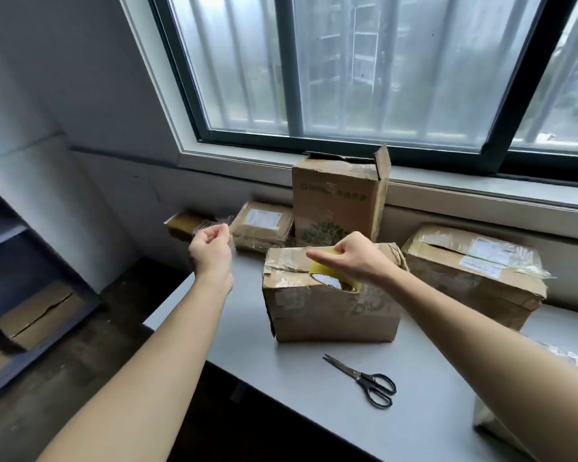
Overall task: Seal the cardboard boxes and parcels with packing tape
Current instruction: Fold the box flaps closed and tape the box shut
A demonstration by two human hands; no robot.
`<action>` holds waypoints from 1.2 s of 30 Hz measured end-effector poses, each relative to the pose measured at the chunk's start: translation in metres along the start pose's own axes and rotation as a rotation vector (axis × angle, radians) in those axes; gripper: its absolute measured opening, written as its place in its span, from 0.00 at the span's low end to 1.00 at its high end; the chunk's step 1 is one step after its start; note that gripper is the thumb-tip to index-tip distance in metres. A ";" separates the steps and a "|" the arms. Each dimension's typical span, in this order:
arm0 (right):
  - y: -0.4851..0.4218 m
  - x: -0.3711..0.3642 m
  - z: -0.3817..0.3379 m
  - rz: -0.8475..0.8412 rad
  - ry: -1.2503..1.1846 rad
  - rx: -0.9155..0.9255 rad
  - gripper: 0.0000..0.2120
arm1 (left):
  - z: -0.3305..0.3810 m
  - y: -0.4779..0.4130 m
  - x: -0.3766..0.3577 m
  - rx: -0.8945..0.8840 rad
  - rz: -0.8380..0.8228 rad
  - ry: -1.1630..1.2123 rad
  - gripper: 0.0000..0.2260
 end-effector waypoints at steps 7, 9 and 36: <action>-0.049 -0.007 -0.015 0.040 0.049 0.096 0.31 | -0.042 -0.027 0.025 0.258 0.036 -0.016 0.02; -0.060 -0.013 -0.021 0.063 0.063 0.091 0.30 | -0.058 -0.040 0.030 0.333 0.038 -0.018 0.03; -0.081 -0.041 0.000 0.054 0.223 -0.107 0.26 | -0.168 -0.015 -0.032 0.820 -0.293 -0.237 0.09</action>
Point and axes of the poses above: each hand's wrist, its own y-axis away from the middle knuckle, its own x-axis out of the back of the hand, z = x × y, the point moved 4 cm from there along -y, towards the middle knuckle, and after that the axes turned 11 degrees about z, right-handed, at the moved point
